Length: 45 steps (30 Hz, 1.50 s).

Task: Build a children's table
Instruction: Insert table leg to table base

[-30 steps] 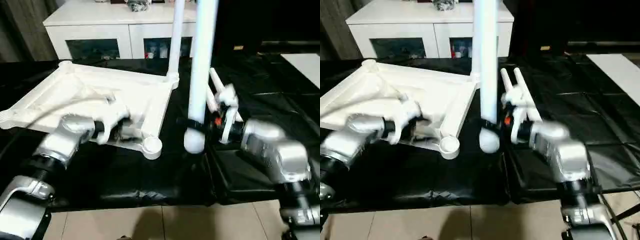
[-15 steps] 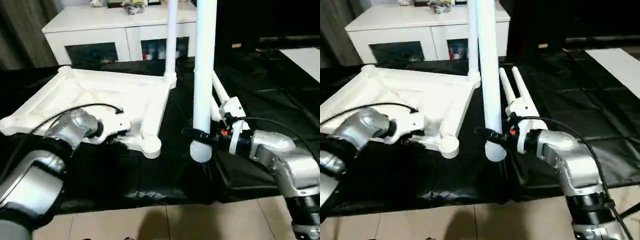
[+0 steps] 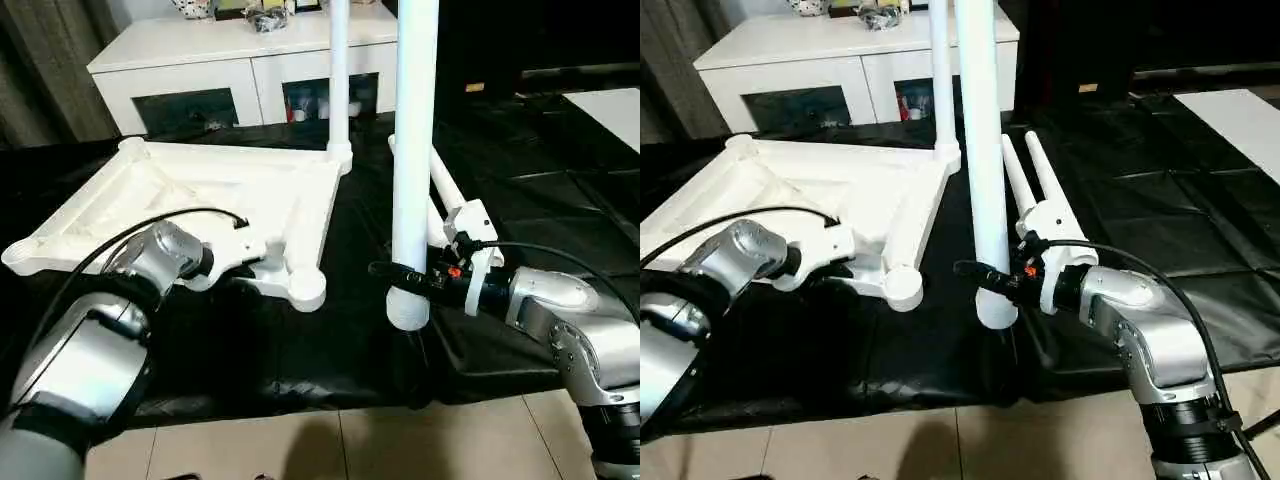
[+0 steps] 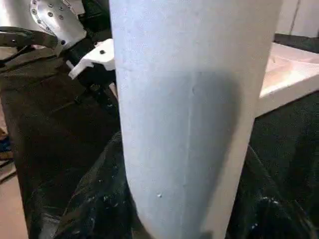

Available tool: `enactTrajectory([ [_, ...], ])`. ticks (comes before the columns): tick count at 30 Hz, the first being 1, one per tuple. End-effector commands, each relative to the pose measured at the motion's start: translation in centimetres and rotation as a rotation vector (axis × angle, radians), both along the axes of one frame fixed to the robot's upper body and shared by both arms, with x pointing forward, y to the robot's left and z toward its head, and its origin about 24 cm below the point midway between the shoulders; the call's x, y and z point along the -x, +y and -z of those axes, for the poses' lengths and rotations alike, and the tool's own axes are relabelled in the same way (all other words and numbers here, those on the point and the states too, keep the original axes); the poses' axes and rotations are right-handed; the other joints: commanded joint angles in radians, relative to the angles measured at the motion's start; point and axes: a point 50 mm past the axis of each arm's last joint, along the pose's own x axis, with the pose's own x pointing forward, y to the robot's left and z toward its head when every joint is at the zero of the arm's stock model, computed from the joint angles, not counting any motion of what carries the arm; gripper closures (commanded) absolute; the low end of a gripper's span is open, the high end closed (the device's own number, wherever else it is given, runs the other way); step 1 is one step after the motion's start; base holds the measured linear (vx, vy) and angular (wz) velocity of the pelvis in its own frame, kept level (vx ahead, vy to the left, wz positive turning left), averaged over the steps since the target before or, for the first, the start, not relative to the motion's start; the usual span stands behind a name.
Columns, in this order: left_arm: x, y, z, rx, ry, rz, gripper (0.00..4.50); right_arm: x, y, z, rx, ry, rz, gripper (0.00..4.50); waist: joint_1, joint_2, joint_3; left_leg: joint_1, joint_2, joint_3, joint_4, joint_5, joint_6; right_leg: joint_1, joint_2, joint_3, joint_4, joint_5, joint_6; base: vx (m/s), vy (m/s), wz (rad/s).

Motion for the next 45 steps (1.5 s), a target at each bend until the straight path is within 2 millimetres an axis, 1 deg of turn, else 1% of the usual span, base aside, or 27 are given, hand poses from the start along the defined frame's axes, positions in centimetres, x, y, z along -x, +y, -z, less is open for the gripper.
enactTrajectory([
  [1, -0.2, 0.6, -0.2, 0.059, 0.008, -0.102, 3.39, -0.1, 0.2, -0.3, -0.003, -0.015, 0.014, 2.66, 0.0, -0.008, -0.078, -0.001, -0.001, -0.005, -0.057, -0.141, -0.002, 0.074, -0.059, 0.037, -0.083, -0.051, -0.24, 0.0, 0.0, 0.0],
  [2, 0.0, 0.6, 0.3, 0.076, 0.027, -0.127, 3.39, -0.3, 0.3, -0.2, -0.003, -0.011, 0.033, 2.66, -0.002, -0.013, -0.078, -0.002, -0.003, -0.004, -0.056, -0.127, 0.003, 0.072, -0.058, 0.036, -0.081, -0.029, -0.244, 0.0, 0.0, 0.0],
  [3, 0.1, 0.6, 0.3, 0.077, 0.027, -0.127, 3.42, -0.3, 0.3, -0.2, -0.003, -0.011, 0.033, 2.66, -0.002, -0.013, -0.078, -0.002, -0.003, -0.004, -0.056, -0.127, 0.003, 0.072, -0.058, 0.036, -0.081, -0.029, -0.244, 0.0, 0.0, 0.0],
  [4, 0.4, 0.6, 0.8, 0.104, 0.045, -0.15, 3.5, -0.6, 0.4, -0.2, -0.004, -0.011, 0.054, 2.66, -0.004, -0.021, -0.078, -0.004, -0.005, -0.002, -0.056, -0.117, 0.013, 0.073, -0.06, 0.035, -0.083, -0.039, -0.245, 0.0, 0.0, 0.0],
  [5, 0.4, 0.6, 0.9, 0.108, 0.048, -0.153, 3.56, -0.7, 0.4, -0.2, -0.005, -0.011, 0.058, 2.66, -0.006, -0.018, -0.077, -0.005, -0.005, -0.002, -0.056, -0.117, 0.017, 0.072, -0.061, 0.035, -0.085, -0.048, -0.245, 0.0, 0.0, 0.0],
  [6, 0.7, 0.4, 1.6, 0.132, 0.062, -0.176, 3.56, -1.0, 0.4, -0.1, -0.013, -0.009, 0.085, 2.66, -0.005, -0.023, -0.077, -0.004, -0.004, -0.001, -0.057, -0.115, 0.022, 0.072, -0.061, 0.036, -0.086, -0.064, -0.242, 0.0, 0.0, 0.0],
  [8, 1.3, 0.1, 2.5, 0.146, 0.074, -0.174, 3.7, -1.5, 0.4, -0.1, -0.031, -0.008, 0.124, 2.66, -0.009, -0.021, -0.074, -0.002, -0.001, -0.002, -0.061, -0.125, 0.023, 0.067, -0.063, 0.034, -0.09, -0.108, -0.239, 0.0, 0.0, 0.0],
  [10, 2.0, -0.2, 3.4, 0.173, 0.074, -0.148, 3.79, -2.0, 0.8, -0.2, -0.057, -0.018, 0.163, 2.66, -0.014, -0.025, -0.072, -0.003, 0.003, -0.002, -0.065, -0.137, 0.022, 0.065, -0.066, 0.036, -0.093, -0.146, -0.231, 0.0, 0.0, 0.0],
  [12, 2.3, -0.5, 3.6, 0.184, 0.064, -0.128, 3.88, -2.2, 0.9, -0.4, -0.072, -0.024, 0.174, 2.66, -0.016, -0.019, -0.072, 0.0, 0.005, -0.002, -0.066, -0.144, 0.022, 0.061, -0.067, 0.037, -0.094, -0.171, -0.22, 0.0, 0.0, 0.0],
  [13, 2.9, -0.6, 4.0, 0.194, 0.061, -0.109, 3.93, -2.6, 1.3, -0.7, -0.116, -0.027, 0.201, 2.66, -0.017, -0.028, -0.071, 0.0, 0.006, -0.001, -0.067, -0.144, 0.024, 0.06, -0.065, 0.037, -0.095, -0.176, -0.217, 0.0, 0.0, 0.0],
  [14, 3.5, -1.0, 4.2, 0.209, 0.046, -0.048, 3.98, -2.9, 1.5, -1.0, -0.14, -0.033, 0.202, 2.66, -0.016, -0.029, -0.071, 0.002, 0.008, -0.001, -0.07, -0.147, 0.023, 0.055, -0.068, 0.038, -0.096, -0.199, -0.207, 0.0, 0.0, 0.0],
  [16, 4.7, -1.3, 4.3, 0.219, 0.021, 0.035, 4.03, -3.5, 2.0, -1.4, -0.185, -0.028, 0.199, 2.66, -0.018, -0.03, -0.072, -0.002, 0.012, -0.002, -0.074, -0.141, 0.024, 0.054, -0.071, 0.039, -0.092, -0.196, -0.197, 0.0, 0.0, 0.0],
  [17, 5.2, -1.4, 4.4, 0.224, 0.014, 0.074, 4.08, -3.7, 2.3, -1.5, -0.193, -0.025, 0.195, 2.66, -0.019, -0.038, -0.074, -0.002, 0.013, -0.002, -0.074, -0.141, 0.024, 0.053, -0.071, 0.039, -0.09, -0.19, -0.195, 0.0, 0.0, 0.0],
  [19, 5.6, -1.5, 4.4, 0.224, 0.014, 0.079, 4.28, -3.9, 2.5, -1.5, -0.196, -0.017, 0.187, 2.66, -0.018, -0.028, -0.076, 0.005, 0.016, 0.001, -0.073, -0.149, 0.02, 0.045, -0.069, 0.039, -0.089, -0.178, -0.198, 0.0, 0.0, 0.0],
  [20, 6.1, -1.7, 4.4, 0.221, 0.003, 0.095, 4.28, -4.3, 2.9, -1.4, -0.198, -0.001, 0.161, 2.66, -0.02, -0.045, -0.073, 0.002, 0.014, 0.003, -0.076, -0.151, 0.021, 0.046, -0.066, 0.039, -0.088, -0.152, -0.204, 0.0, 0.0, 0.0],
  [21, 6.3, -1.9, 4.4, 0.23, 0.001, 0.076, 4.39, -4.4, 3.3, -1.3, -0.202, 0.017, 0.137, 2.66, -0.018, -0.041, -0.074, 0.002, 0.013, 0.003, -0.076, -0.15, 0.021, 0.047, -0.067, 0.039, -0.085, -0.148, -0.204, 0.0, 0.0, 0.0],
  [22, 6.4, -2.0, 4.4, 0.232, 0.002, 0.072, 4.45, -4.5, 3.4, -1.3, -0.204, 0.023, 0.13, 2.66, -0.018, -0.036, -0.074, 0.005, 0.014, 0.003, -0.077, -0.156, 0.018, 0.045, -0.066, 0.038, -0.087, -0.148, -0.204, 0.0, 0.0, 0.0],
  [25, 6.7, -2.2, 4.3, 0.232, 0.016, 0.072, 4.49, -4.7, 4.0, -1.3, -0.205, 0.037, 0.089, 2.66, -0.017, -0.033, -0.077, 0.008, 0.014, 0.004, -0.077, -0.163, 0.01, 0.046, -0.065, 0.038, -0.084, -0.114, -0.211, 0.0, 0.0, 0.0],
  [26, 6.7, -2.3, 4.3, 0.23, 0.017, 0.071, 4.49, -4.7, 4.1, -1.3, -0.205, 0.039, 0.082, 2.66, -0.018, -0.038, -0.076, 0.006, 0.012, 0.004, -0.078, -0.162, 0.01, 0.047, -0.063, 0.038, -0.085, -0.101, -0.21, 0.0, 0.0, 0.0],
  [29, 7.2, -2.9, 4.5, 0.221, 0.028, 0.082, 4.5, -4.8, 4.5, -0.7, -0.196, 0.08, 0.025, 2.66, -0.019, -0.043, -0.076, 0.006, 0.011, 0.006, -0.077, -0.164, 0.014, 0.049, -0.065, 0.038, -0.086, -0.1, -0.215, 0.0, 0.0, 0.0],
  [30, 7.3, -3.0, 4.6, 0.219, 0.03, 0.081, 4.5, -4.9, 4.6, -0.4, -0.188, 0.095, 0.017, 2.66, -0.021, -0.056, -0.075, 0.005, 0.011, 0.009, -0.077, -0.16, 0.019, 0.049, -0.064, 0.039, -0.088, -0.104, -0.214, 0.0, 0.0, 0.0],
  [31, 7.2, -3.2, 4.5, 0.218, 0.023, 0.086, 4.5, -5.2, 4.7, -0.1, -0.185, 0.109, 0.012, 2.66, -0.019, -0.052, -0.077, 0.004, 0.011, 0.007, -0.076, -0.153, 0.02, 0.051, -0.066, 0.039, -0.083, -0.104, -0.215, 0.0, 0.0, 0.0],
  [33, 7.1, -3.5, 4.3, 0.222, 0.02, 0.084, 4.5, -5.6, 4.6, 0.1, -0.186, 0.112, 0.016, 2.66, -0.018, -0.051, -0.076, 0.007, 0.014, 0.009, -0.076, -0.143, 0.026, 0.044, -0.067, 0.039, -0.087, -0.111, -0.221, 0.0, 0.0, 0.0],
  [34, 7.1, -3.5, 4.2, 0.223, 0.019, 0.087, 4.5, -5.8, 4.6, 0.1, -0.188, 0.112, 0.02, 2.66, -0.019, -0.058, -0.076, 0.007, 0.014, 0.011, -0.076, -0.147, 0.026, 0.045, -0.065, 0.039, -0.086, -0.106, -0.222, 0.0, 0.0, 0.0],
  [36, 7.2, -3.6, 4.1, 0.22, 0.016, 0.098, 4.5, -6.1, 4.6, 0.1, -0.196, 0.112, 0.027, 2.66, -0.018, -0.056, -0.077, 0.006, 0.014, 0.01, -0.076, -0.144, 0.026, 0.045, -0.067, 0.038, -0.084, -0.1, -0.222, 0.0, 0.0, 0.0],
  [38, 7.3, -3.8, 4.1, 0.214, 0.014, 0.113, 4.5, -6.5, 4.9, 0.2, -0.214, 0.123, 0.02, 2.66, -0.018, -0.063, -0.077, 0.006, 0.014, 0.011, -0.077, -0.134, 0.03, 0.046, -0.067, 0.038, -0.083, -0.086, -0.226, 0.0, 0.0, 0.0],
  [45, 7.4, -3.9, 4.0, 0.215, 0.02, 0.121, 4.5, -7.1, 5.6, 1.0, -0.235, 0.144, 0.008, 2.66, -0.015, -0.066, -0.077, 0.008, 0.016, 0.012, -0.077, -0.141, 0.032, 0.044, -0.068, 0.038, -0.083, -0.08, -0.232, 0.0, 0.0, 0.0],
])
